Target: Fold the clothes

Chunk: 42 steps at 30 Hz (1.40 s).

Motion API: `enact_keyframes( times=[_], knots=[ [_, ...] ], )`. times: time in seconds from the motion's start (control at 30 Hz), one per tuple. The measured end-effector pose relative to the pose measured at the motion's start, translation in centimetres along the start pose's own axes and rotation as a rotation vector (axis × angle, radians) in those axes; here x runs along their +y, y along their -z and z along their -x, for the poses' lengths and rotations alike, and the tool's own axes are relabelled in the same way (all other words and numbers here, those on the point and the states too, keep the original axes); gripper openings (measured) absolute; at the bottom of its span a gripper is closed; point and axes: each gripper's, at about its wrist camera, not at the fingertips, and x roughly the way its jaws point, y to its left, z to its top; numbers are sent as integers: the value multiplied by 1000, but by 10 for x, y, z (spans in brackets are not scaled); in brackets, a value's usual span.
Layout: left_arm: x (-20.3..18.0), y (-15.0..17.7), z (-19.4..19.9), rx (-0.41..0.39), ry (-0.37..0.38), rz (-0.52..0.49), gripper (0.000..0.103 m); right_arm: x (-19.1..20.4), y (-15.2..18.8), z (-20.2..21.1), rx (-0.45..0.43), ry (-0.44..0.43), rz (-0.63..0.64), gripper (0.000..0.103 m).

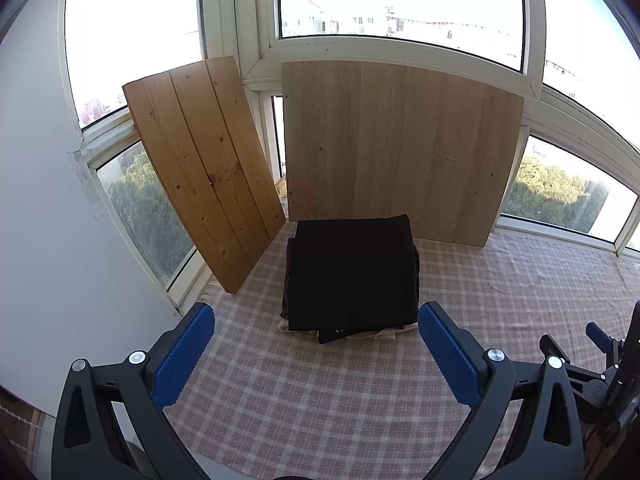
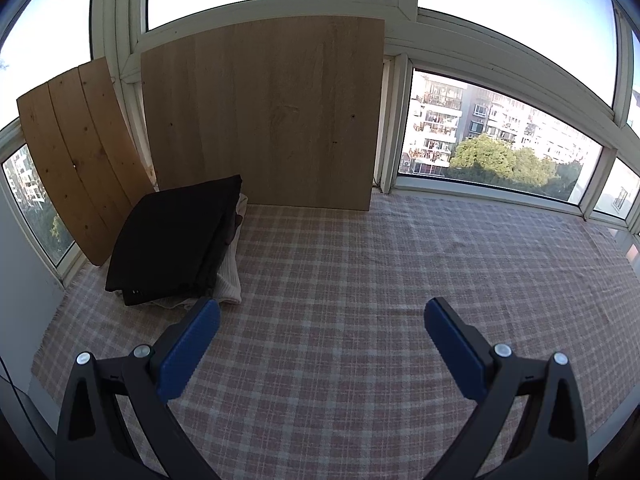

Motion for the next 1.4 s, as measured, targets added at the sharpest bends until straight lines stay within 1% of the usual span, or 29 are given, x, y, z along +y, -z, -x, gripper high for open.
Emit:
enact_keyframes(
  times=[0.37, 0.67, 0.83, 0.87, 0.97, 1.03, 1.1, 1.17, 1.23, 1.3, 1.33, 1.4],
  knots=[
    [9, 10, -4, 14, 2, -5, 103, -1, 0, -2, 7, 5, -3, 103],
    [-2, 5, -10, 36, 0, -5, 103, 0, 0, -7, 21, 5, -1, 103],
    [3, 9, -21, 59, -9, -5, 103, 6, 1, -16, 31, -43, -6, 103],
    [6, 11, -27, 65, -10, -4, 103, 9, 1, -19, 34, -49, -4, 103],
    [22, 22, -53, 93, -16, 4, 102, 34, 5, -57, 168, 43, 113, 103],
    [39, 34, -79, 139, 0, 22, 102, 48, 10, -78, 224, 28, 119, 103],
    [58, 46, -107, 185, 4, 37, 102, 61, 10, -87, 197, -10, 87, 103],
    [70, 55, -134, 211, -27, 31, 102, 83, 8, -111, 260, -68, 92, 103],
    [81, 61, -155, 236, -37, 24, 102, 106, 7, -129, 275, -124, 102, 103],
    [89, 65, -170, 262, -17, 17, 102, 126, 3, -146, 275, -129, 125, 103],
    [92, 67, -177, 274, -2, 15, 102, 133, 2, -158, 299, -150, 124, 103],
    [91, 69, -191, 295, 40, 18, 102, 140, -1, -181, 366, -221, 99, 103]
  ],
)
